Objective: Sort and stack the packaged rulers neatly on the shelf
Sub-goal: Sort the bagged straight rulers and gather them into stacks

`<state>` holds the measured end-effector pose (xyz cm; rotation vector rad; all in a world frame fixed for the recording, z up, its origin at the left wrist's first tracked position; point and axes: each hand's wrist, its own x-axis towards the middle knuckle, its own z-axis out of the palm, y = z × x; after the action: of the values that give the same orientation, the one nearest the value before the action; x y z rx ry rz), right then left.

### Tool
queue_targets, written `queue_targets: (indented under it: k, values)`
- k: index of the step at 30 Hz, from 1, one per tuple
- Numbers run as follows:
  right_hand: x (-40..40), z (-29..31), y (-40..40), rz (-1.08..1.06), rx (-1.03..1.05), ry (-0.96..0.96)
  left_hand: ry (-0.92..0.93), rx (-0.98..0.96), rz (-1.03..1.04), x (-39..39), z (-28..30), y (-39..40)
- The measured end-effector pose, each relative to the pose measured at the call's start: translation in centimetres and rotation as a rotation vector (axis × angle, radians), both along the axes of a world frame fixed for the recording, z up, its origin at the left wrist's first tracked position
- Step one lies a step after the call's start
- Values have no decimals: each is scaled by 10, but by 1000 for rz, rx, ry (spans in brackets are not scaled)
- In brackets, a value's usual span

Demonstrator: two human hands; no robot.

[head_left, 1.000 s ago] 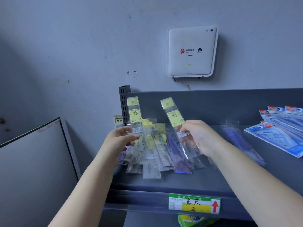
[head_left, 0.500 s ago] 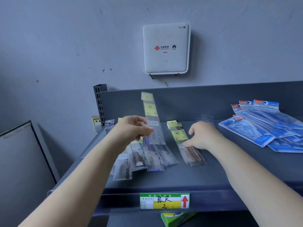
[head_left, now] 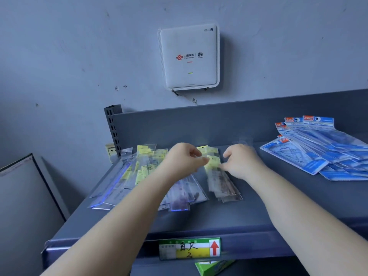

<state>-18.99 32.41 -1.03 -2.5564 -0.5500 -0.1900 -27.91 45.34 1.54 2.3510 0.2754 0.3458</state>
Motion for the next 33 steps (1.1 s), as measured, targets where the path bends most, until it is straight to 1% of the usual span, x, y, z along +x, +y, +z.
queue_targets:
  k: [3,6,8,12,14,16,18,20,22,25,29,31,33]
  values:
    - [-7,3,4,71,61,-33,-53,58,61,-23,7,34]
    - [-19,7,18,205,123,47,-68,113,182,-49,4,72]
    - [-28,10,30,269,77,94,-54,112,254,-61,-2,89]
    - [-41,15,55,267,-139,103,40,130,296,-64,-15,101]
    - [-48,15,64,253,-200,107,86,150,309,-59,-19,99]
    - [-51,14,72,262,-172,97,155,233,340,-53,-19,92]
    - [-53,14,78,290,-94,90,221,344,363,-48,-18,85]
    - [-54,14,83,329,-49,120,253,388,374,-45,-19,84]
    - [-55,12,85,366,-25,161,230,311,359,-45,-19,91]
    - [-53,10,88,398,20,202,183,95,357,-47,-18,105]
    - [-55,10,93,428,77,279,104,-133,348,-50,-20,118]
    - [-57,9,100,424,59,268,37,-248,337,-52,-23,122]
    - [-61,9,107,395,-25,220,-23,-321,358,-54,-24,127]
